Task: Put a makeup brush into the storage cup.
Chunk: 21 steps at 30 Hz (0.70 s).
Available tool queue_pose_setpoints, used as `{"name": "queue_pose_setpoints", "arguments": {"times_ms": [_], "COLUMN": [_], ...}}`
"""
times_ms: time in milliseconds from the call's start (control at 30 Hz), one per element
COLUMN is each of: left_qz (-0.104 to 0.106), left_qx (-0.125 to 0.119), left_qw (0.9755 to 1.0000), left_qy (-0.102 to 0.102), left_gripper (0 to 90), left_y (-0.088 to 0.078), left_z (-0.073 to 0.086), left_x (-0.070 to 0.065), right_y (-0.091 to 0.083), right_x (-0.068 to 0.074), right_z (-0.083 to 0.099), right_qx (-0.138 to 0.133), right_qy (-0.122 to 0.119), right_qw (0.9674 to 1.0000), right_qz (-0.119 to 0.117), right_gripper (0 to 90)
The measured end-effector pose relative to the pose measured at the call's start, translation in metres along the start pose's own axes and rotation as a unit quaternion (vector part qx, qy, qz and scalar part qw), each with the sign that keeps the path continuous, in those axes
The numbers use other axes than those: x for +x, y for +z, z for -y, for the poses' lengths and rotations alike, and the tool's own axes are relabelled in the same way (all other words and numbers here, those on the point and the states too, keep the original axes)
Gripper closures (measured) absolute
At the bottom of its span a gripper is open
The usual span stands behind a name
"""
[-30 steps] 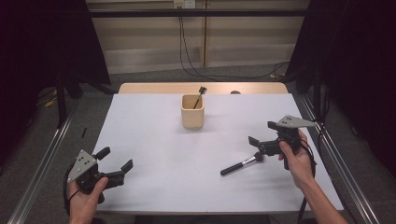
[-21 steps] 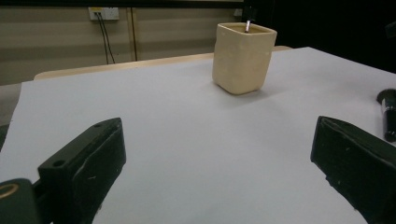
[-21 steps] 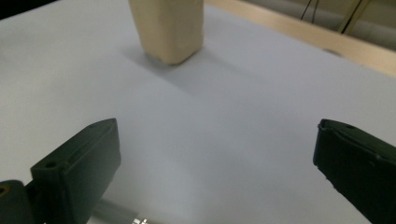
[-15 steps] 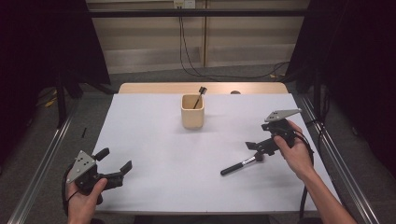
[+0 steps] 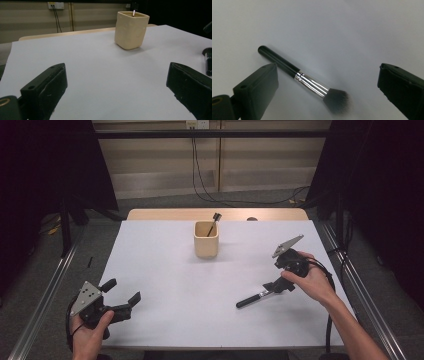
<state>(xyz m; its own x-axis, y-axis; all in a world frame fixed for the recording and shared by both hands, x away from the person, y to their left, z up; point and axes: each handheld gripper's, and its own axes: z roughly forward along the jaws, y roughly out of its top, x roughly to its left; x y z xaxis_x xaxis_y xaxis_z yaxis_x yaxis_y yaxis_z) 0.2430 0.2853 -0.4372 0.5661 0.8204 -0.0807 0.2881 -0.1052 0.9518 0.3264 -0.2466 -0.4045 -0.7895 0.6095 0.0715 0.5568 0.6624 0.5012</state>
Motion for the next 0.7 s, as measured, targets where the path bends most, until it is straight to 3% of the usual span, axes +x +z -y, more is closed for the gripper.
{"name": "queue_pose_setpoints", "arguments": {"times_ms": [267, 433, 700], "left_qz": [0.002, 0.001, 0.001], "left_qx": [0.003, 0.004, 0.003], "left_qw": [1.0000, 1.0000, 1.0000], "left_qy": [0.005, 0.007, 0.006], "left_gripper": [3.3, 3.3, 3.3], "left_y": [0.000, 0.000, 0.000], "left_z": [0.000, 0.000, 0.000], "left_x": [-0.003, -0.003, -0.003], "right_y": [0.005, 0.012, 0.019], "right_x": [-0.004, -0.003, -0.003], "right_z": [-0.005, -0.008, -0.014], "right_qx": [0.049, 0.085, 0.113], "right_qy": [-0.030, -0.044, -0.074], "right_qw": [0.9981, 0.9948, 0.9900], "right_qz": [-0.022, -0.034, -0.040], "right_gripper": [4.7, 5.4, 5.1]}}
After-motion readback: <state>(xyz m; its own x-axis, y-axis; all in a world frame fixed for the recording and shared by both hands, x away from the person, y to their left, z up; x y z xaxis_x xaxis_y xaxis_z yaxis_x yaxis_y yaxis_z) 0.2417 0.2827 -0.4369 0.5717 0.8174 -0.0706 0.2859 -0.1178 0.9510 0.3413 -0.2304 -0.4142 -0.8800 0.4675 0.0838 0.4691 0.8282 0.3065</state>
